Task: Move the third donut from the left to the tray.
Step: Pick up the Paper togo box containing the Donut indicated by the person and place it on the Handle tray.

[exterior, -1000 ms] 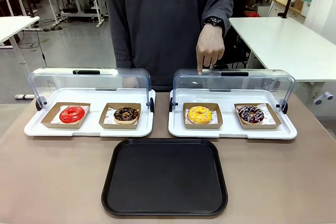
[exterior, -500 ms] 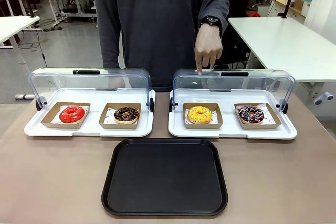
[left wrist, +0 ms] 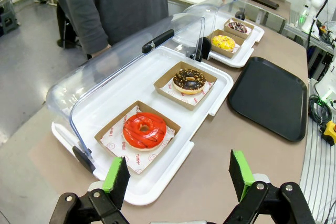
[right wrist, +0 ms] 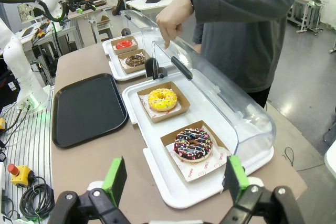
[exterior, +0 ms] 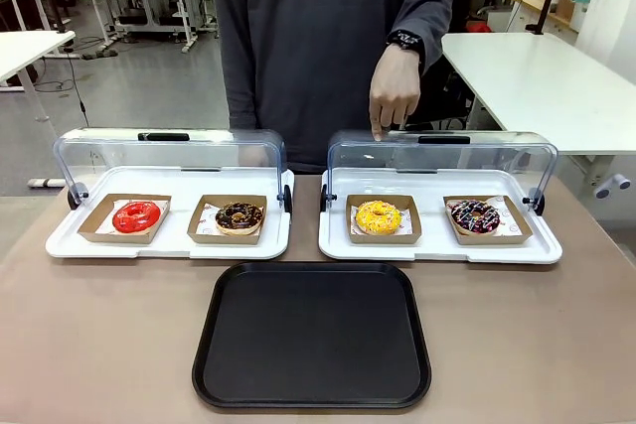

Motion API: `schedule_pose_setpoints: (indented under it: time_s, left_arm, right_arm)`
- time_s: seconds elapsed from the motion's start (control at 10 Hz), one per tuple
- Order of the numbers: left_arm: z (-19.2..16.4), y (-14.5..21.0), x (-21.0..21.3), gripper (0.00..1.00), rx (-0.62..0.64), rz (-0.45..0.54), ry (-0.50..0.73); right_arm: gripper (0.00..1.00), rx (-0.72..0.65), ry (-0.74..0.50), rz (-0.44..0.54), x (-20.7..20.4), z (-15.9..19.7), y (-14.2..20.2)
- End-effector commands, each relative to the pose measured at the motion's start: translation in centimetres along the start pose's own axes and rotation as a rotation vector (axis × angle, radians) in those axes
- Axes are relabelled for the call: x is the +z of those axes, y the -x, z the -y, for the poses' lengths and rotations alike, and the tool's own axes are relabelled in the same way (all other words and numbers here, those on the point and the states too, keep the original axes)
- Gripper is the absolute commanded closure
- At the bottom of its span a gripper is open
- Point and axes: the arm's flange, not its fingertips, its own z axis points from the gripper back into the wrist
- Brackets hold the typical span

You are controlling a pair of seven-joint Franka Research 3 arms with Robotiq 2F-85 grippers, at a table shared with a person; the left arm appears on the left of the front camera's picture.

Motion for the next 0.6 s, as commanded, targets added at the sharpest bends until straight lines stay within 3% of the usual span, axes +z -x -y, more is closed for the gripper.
schedule_pose_setpoints:
  time_s: [0.0,0.2,0.5]
  left_arm:
    - [-0.1,-0.2,0.1,0.00,-0.007,0.004,0.007]
    - [-0.1,-0.2,0.1,0.00,-0.007,0.004,0.007]
    - [-0.1,-0.2,0.1,0.00,-0.007,0.004,0.007]
  right_arm:
    - [0.00,0.029,0.012,-0.050,-1.3,-0.8,-2.7]
    - [0.00,0.085,0.037,-0.174,-5.6,-2.0,-7.5]
    - [0.00,0.193,0.072,-0.394,-14.9,-6.1,-11.9]
